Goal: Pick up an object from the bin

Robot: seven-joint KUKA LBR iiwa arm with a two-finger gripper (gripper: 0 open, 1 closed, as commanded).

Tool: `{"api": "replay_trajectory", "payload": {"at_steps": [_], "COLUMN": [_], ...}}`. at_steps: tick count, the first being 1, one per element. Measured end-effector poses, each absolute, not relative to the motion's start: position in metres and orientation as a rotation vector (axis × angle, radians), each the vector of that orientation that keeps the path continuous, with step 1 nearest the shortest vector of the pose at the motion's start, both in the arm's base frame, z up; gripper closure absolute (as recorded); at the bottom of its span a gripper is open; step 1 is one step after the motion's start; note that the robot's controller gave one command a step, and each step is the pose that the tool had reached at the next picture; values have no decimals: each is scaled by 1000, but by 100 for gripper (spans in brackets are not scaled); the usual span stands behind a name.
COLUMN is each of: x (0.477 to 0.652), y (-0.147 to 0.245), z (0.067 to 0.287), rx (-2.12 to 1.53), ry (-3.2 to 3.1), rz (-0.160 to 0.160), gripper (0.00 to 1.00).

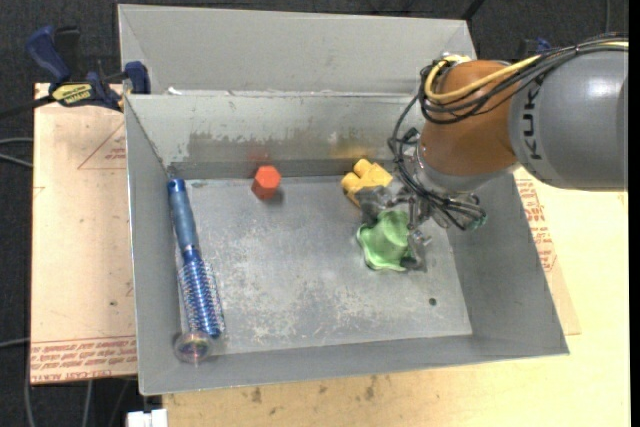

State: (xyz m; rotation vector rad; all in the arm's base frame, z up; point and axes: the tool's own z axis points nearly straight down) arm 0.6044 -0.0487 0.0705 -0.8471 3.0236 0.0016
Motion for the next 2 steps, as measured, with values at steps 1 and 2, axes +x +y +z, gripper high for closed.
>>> {"api": "replay_trajectory", "payload": {"at_steps": [1,2], "x": [606,582], "y": [-50,-26], "z": [75,205], "rx": [-842,-898], "ry": [3023,2999], "rz": [-1,-3], "gripper": [100,100]}}
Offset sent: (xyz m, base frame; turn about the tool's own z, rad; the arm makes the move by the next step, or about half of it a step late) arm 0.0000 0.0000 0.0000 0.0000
